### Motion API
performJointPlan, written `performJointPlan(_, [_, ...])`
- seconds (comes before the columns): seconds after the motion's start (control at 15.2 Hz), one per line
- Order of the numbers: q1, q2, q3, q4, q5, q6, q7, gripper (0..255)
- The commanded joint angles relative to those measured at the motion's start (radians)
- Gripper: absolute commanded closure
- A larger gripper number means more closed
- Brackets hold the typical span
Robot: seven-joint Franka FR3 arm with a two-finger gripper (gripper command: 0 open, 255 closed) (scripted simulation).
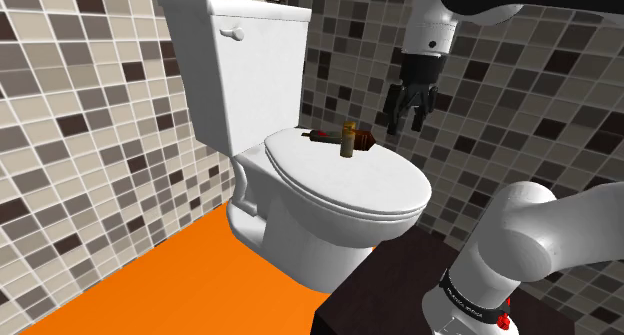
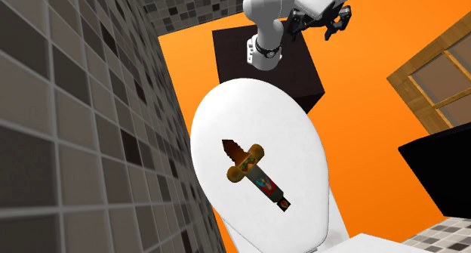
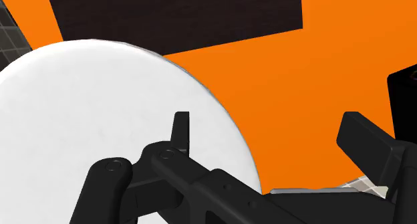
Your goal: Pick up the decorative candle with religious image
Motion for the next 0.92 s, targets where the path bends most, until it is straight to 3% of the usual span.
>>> performJointPlan(0.0, [0.0, 0.0, 0.0, 0.0, 0.0, 0.0, 0.0, 0])
performJointPlan(0.46, [0.015, 0.174, -0.128, 0.019, -0.12, 0.145, -0.261, 0])
performJointPlan(0.86, [0.035, 0.369, -0.222, 0.092, -0.178, 0.269, -0.473, 0])
